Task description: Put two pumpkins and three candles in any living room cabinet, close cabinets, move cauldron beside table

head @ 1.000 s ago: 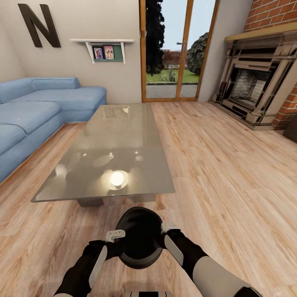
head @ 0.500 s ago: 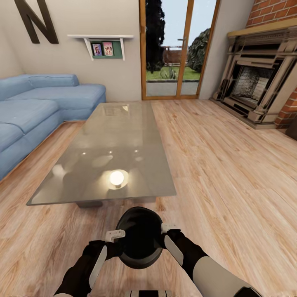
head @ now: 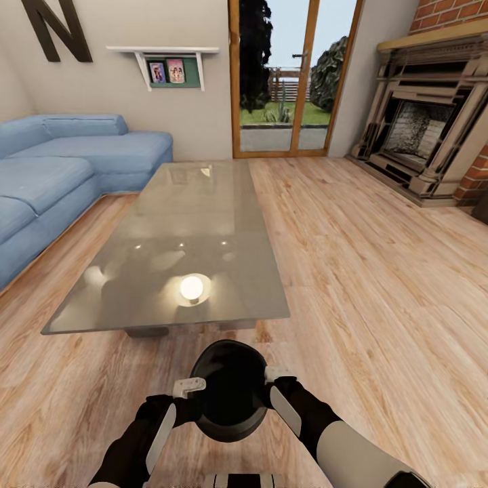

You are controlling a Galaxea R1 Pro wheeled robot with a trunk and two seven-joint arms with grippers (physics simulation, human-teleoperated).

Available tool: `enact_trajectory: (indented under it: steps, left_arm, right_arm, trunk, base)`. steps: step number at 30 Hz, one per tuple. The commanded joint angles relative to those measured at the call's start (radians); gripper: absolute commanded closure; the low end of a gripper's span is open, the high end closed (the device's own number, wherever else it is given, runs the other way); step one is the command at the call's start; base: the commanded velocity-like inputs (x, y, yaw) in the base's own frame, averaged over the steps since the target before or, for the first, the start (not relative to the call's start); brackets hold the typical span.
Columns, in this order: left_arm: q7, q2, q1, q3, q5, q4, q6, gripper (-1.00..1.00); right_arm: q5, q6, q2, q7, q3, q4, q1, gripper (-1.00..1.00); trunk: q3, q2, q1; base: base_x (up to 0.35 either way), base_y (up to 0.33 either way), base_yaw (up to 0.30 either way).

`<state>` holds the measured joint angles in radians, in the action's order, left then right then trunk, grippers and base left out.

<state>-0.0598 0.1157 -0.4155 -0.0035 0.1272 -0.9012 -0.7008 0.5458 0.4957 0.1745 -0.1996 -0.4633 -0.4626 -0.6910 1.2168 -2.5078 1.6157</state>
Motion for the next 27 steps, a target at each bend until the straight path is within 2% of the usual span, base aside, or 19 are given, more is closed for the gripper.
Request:
enact_trajectory:
  steps: [1, 6, 7, 8, 9, 18, 24, 27]
  left_arm:
    - [0.008, -0.002, 0.000, 0.005, 0.042, -0.001, 0.001, 1.00]
    - [0.008, -0.001, 0.000, 0.005, 0.042, -0.001, 0.001, 1.00]
    - [0.008, -0.002, 0.000, 0.005, 0.042, -0.001, 0.001, 1.00]
    - [0.008, -0.001, 0.000, 0.005, 0.042, -0.001, 0.001, 1.00]
    - [0.008, -0.001, 0.000, 0.005, 0.042, -0.001, 0.001, -1.00]
    - [0.008, -0.002, 0.000, 0.005, 0.042, -0.001, 0.001, -1.00]
    - [0.008, -0.001, -0.001, 0.005, 0.042, -0.004, -0.002, -1.00]
    - [0.008, -0.001, -0.001, 0.005, 0.042, -0.034, -0.039, -1.00]
  right_arm:
    - [-0.008, -0.058, 0.000, 0.002, 0.004, -0.002, -0.001, 1.00]
    - [-0.009, -0.058, 0.000, 0.000, 0.004, -0.002, -0.001, 1.00]
    - [-0.008, -0.059, 0.000, 0.000, 0.004, -0.002, -0.001, -1.00]
    - [-0.008, -0.059, 0.000, 0.000, 0.004, -0.002, -0.001, -1.00]
    - [-0.007, -0.059, 0.000, -0.001, 0.004, -0.002, -0.001, -1.00]
    - [-0.006, -0.059, 0.000, -0.001, 0.004, -0.002, -0.001, -1.00]
    - [-0.006, -0.059, 0.000, -0.001, 0.006, -0.002, -0.001, -1.00]
    - [-0.005, -0.058, 0.000, 0.000, 0.007, -0.002, -0.002, -1.00]
  trunk:
    - [0.004, 0.000, 0.000]
    - [0.004, 0.000, 0.000]
    - [0.004, 0.000, 0.000]
    - [0.004, 0.000, 0.000]
    - [0.004, 0.000, 0.000]
    - [0.004, 0.000, 0.000]
    - [-0.019, 0.001, -0.003]
    - [-0.031, 0.002, -0.004]
  base:
    - [0.000, 0.000, 0.000]
    - [0.000, 0.000, 0.000]
    - [0.000, 0.000, 0.000]
    - [0.000, 0.000, 0.000]
    - [0.000, 0.000, 0.000]
    - [0.000, 0.000, 0.000]
    - [0.000, 0.000, 0.000]
    - [0.000, 0.000, 0.000]
